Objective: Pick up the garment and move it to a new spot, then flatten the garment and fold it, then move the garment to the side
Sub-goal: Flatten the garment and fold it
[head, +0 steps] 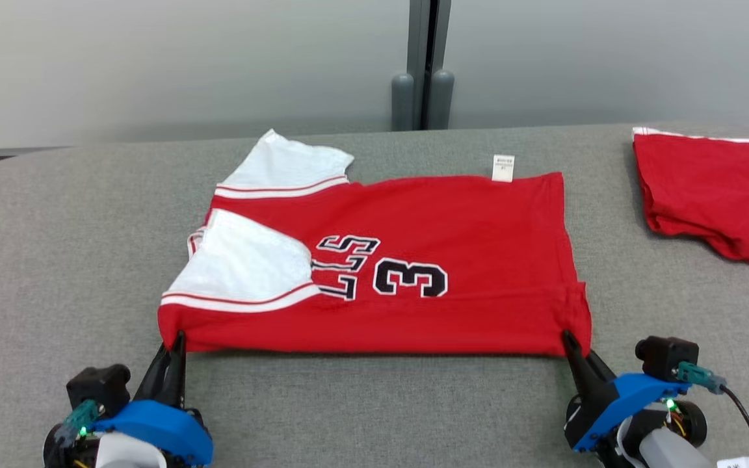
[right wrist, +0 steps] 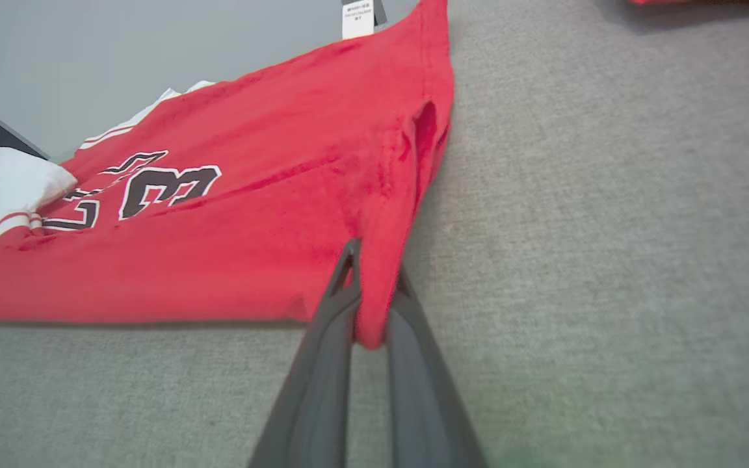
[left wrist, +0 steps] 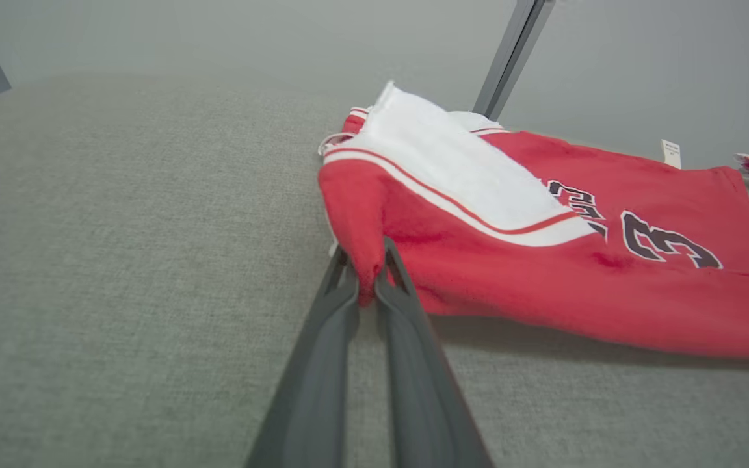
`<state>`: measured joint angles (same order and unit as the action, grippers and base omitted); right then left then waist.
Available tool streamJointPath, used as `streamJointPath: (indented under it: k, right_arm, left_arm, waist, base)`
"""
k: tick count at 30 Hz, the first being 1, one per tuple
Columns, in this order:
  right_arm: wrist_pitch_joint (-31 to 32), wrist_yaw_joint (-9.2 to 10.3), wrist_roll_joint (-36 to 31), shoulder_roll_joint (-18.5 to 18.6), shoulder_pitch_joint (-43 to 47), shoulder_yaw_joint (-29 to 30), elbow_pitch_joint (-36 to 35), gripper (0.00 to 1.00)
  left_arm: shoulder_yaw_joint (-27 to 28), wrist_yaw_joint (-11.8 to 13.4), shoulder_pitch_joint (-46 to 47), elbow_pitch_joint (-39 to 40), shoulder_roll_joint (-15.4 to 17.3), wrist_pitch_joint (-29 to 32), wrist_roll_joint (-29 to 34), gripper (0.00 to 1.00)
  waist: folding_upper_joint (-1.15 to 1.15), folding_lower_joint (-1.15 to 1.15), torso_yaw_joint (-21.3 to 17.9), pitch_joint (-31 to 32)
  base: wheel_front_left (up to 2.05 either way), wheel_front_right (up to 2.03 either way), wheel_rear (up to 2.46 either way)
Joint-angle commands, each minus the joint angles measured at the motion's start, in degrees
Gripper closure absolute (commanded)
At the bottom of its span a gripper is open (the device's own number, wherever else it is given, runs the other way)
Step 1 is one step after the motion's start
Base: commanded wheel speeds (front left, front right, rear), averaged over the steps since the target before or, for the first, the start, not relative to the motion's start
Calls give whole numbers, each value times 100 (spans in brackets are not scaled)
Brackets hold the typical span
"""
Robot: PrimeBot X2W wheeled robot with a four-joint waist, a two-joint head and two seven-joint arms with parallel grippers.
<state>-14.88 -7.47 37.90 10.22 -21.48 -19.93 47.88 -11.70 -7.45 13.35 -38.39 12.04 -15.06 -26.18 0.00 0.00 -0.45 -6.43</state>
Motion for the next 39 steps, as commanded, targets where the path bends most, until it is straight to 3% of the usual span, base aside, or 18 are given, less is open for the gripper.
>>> streamJointPath:
  k: [1,12,21,22,23,24,28,39]
  right_arm:
    - [-28,-4,37,58,144,2,-50,100]
    - [2,-3,280,262,1365,32,-834,100]
    - [470,-3,181,335,2181,496,-1631,100]
    - [536,-3,133,315,2229,546,-1665,78]
    - [551,-3,93,293,2243,630,-1685,78]
    - [580,-3,82,250,2268,697,-1691,0]
    - [498,-4,-180,132,2295,863,-1758,0]
    - [-8,-3,-936,-137,1955,1378,-2488,0]
  left_arm:
    - [85,-4,-172,98,-13,-15,47,100]
    - [684,17,-1815,1149,-504,-15,518,100]
    - [831,10,-2237,1463,-719,-15,715,100]
    - [826,9,-2226,1398,-734,-15,704,79]
    - [834,8,-2185,1344,-743,-15,705,44]
    - [847,7,-2129,1299,-747,-15,706,0]
    - [923,4,-1986,1323,-752,-15,861,0]
    - [1571,0,-1836,2490,-859,-14,1335,0]
  waist:
    - [0,0,-14,93]
    - [0,0,193,574]
    - [0,0,253,569]
    - [0,0,243,566]
    - [0,0,236,564]
    - [0,0,229,562]
    - [0,0,189,549]
    - [0,0,111,543]
  base:
    - [0,0,0]
    - [0,0,0]
    - [0,0,0]
    - [0,0,0]
    - [0,0,0]
    - [0,0,0]
    - [0,0,0]
    - [0,0,0]
